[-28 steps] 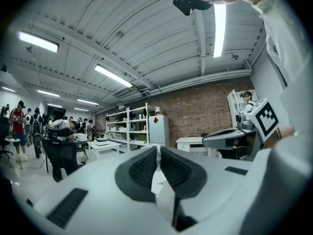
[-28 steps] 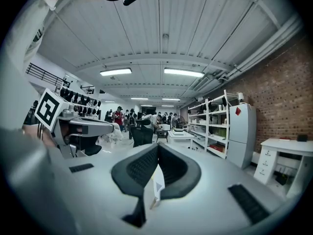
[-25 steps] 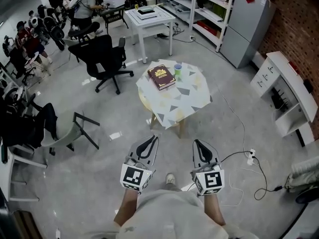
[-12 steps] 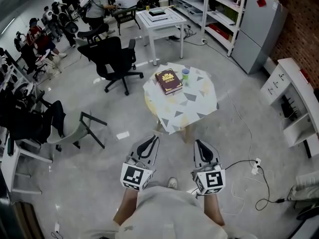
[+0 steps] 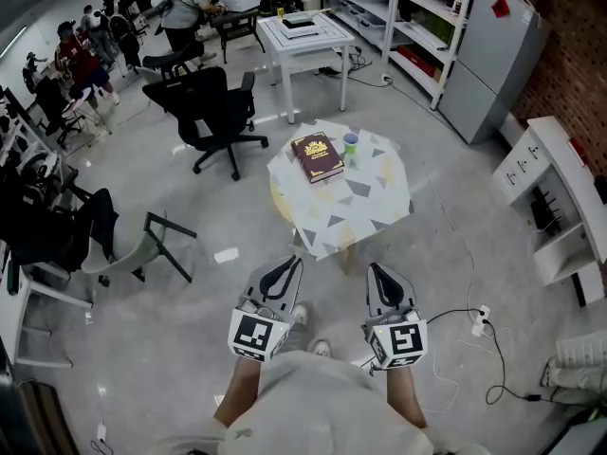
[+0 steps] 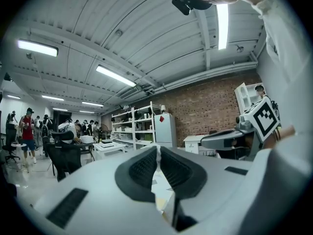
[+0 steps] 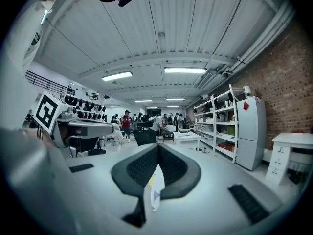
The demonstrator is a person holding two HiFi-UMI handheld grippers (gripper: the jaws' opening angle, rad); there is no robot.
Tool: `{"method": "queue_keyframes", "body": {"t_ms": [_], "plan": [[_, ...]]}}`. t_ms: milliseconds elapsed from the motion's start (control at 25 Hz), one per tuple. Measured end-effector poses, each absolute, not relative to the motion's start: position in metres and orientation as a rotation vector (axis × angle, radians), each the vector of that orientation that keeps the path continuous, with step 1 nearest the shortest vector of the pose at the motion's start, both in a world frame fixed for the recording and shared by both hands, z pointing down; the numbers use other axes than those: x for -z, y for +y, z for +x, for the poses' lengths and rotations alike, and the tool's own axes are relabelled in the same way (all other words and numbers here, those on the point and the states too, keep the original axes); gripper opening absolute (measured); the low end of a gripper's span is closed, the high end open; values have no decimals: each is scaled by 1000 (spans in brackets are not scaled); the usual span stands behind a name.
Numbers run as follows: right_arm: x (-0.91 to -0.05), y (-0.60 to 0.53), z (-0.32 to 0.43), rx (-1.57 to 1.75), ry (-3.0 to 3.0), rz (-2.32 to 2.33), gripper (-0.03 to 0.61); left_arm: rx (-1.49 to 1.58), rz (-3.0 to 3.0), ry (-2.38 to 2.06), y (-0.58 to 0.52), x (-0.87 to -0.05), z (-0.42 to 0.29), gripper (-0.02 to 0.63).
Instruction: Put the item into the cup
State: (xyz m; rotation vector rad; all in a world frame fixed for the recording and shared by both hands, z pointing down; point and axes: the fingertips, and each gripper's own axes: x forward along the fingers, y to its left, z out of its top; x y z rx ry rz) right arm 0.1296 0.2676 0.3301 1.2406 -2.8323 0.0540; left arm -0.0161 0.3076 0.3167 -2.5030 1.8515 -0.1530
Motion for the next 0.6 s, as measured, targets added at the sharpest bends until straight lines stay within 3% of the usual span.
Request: {"method": "queue_keyframes", "body": {"t_ms": [600], "plan": [[-338, 207, 98, -57, -2777, 1290, 6, 127, -2569, 1797, 238, -328, -48, 29]]}}
